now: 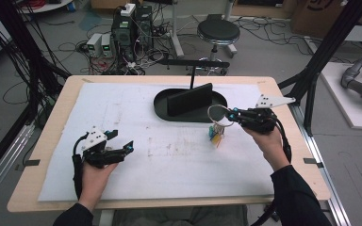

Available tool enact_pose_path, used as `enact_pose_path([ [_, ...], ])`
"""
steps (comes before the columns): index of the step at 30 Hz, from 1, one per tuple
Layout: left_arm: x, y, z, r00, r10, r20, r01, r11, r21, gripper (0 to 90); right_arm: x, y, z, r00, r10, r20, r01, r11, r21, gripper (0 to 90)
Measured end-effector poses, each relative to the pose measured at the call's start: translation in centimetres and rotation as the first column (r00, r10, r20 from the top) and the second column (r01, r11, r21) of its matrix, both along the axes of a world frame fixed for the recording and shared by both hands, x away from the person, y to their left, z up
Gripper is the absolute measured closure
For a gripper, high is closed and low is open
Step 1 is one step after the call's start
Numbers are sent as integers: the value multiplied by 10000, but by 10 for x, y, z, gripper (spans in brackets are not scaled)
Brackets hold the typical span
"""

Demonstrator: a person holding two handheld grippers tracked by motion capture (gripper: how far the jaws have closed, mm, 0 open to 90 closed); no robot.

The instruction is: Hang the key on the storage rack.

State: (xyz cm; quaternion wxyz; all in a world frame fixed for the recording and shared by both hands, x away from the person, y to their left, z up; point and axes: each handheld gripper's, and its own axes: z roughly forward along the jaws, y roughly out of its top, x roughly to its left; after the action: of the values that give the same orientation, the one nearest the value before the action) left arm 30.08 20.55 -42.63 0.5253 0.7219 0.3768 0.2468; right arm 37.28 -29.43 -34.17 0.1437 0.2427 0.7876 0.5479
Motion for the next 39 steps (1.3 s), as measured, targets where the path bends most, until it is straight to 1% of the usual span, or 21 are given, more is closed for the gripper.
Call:
enact_pose_path([
  [2,0,1,0,10000,29,22,-29,10000,27,233,2,-3,3,10000,-79,61,78,9999,152,880],
  [4,0,1,0,10000,38,5,-38,10000,-15,233,5,-5,7,9998,-163,136,161,9997,181,881],
  [8,0,2,1,10000,70,50,-69,9999,-104,233,11,-8,16,9993,-313,204,309,9993,198,880],
  [11,0,2,1,10000,-9,74,10,9999,-153,233,15,-9,22,9989,-349,320,343,9992,192,880],
  [14,-1,2,1,9998,-28,172,32,9997,-247,233,19,-8,27,9984,-411,400,405,9990,170,880],
  [19,-1,3,1,9998,-35,213,40,9997,-226,233,30,-7,36,9964,-541,648,527,9984,223,880],
  [22,0,3,1,9998,-36,186,40,9997,-243,233,36,-7,38,9958,-613,680,597,9979,262,880],
  [24,0,3,1,9998,-35,208,40,9997,-255,233,40,-7,39,9957,-690,614,675,9974,250,880],
  [28,0,4,5,9991,-102,406,120,9988,-466,233,49,-4,40,9940,-837,699,829,9965,136,880],
  [30,-1,4,4,9989,-176,441,197,9987,-479,233,53,-2,40,9938,-883,674,883,9961,25,880],
  [33,-1,5,4,9987,-246,438,267,9985,-471,233,58,0,39,9940,-913,603,923,9957,-126,880],
  [39,-1,5,3,9988,-273,411,295,9981,-543,233,67,2,39,9918,-1096,651,1106,9938,-125,879],
])
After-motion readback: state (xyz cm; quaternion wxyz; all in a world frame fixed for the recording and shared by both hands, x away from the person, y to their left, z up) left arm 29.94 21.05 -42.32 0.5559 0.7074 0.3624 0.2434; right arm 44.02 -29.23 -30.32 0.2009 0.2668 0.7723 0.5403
